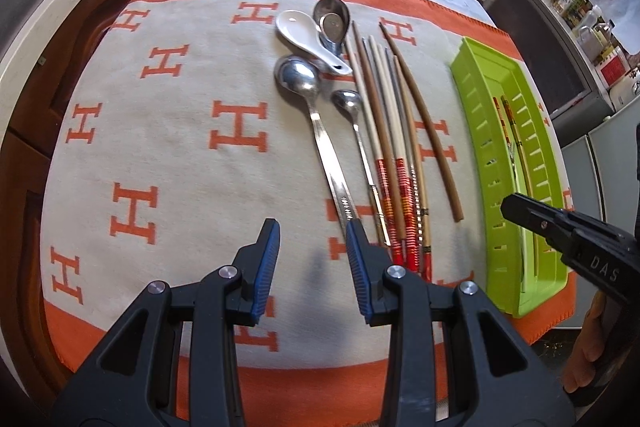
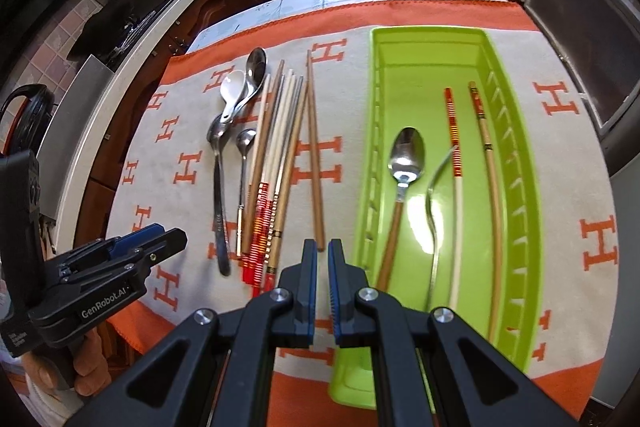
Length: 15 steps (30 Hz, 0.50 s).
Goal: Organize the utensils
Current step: 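Return both grippers to the pile and grasp a wooden chopstick with the right gripper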
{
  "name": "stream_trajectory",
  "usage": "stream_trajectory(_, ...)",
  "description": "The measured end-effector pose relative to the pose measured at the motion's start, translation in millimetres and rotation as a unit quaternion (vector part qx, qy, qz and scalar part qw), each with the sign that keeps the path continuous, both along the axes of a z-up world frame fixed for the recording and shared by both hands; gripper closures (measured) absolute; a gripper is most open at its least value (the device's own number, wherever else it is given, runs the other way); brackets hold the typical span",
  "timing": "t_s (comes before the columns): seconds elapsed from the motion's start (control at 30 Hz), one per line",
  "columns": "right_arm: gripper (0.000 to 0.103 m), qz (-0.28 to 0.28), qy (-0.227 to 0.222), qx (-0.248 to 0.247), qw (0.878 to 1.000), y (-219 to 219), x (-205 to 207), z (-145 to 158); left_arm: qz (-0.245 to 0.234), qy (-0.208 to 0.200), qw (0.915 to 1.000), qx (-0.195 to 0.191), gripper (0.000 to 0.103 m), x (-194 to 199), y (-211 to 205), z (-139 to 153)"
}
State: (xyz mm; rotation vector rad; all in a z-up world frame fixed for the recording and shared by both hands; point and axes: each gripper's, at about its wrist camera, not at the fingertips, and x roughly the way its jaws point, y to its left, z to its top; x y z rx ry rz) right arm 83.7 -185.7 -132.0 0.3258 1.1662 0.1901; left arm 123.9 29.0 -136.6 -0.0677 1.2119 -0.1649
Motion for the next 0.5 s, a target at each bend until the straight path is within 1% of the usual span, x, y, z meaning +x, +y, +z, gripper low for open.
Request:
stream_trajectory(0.17,0.097,0.011,0.012,0.014,1.000,10,19,-1,0.003,-0.006,1.0000,0.003,0.072,4,8,0)
stream_trajectory(0.23,0.097,0.015,0.014,0.014,1.000,14,30,-1,0.003,-0.005,1.0000,0.002,0.072,7,10,-1)
stream_trajectory(0.33,0.097,0.016,0.030,0.020,0.999,19,54,-3,0.002,-0.007,1.0000,0.002,0.072,13,11,2)
stream_trajectory(0.43,0.098,0.019,0.046,-0.001,0.999,26,80,-6,0.004,-0.011,0.9999,0.002,0.072,21,14,7)
stream_trajectory(0.5,0.098,0.031,0.062,-0.010,0.998,32,95,-10,0.007,-0.015,0.9999,0.000,0.072,27,17,11)
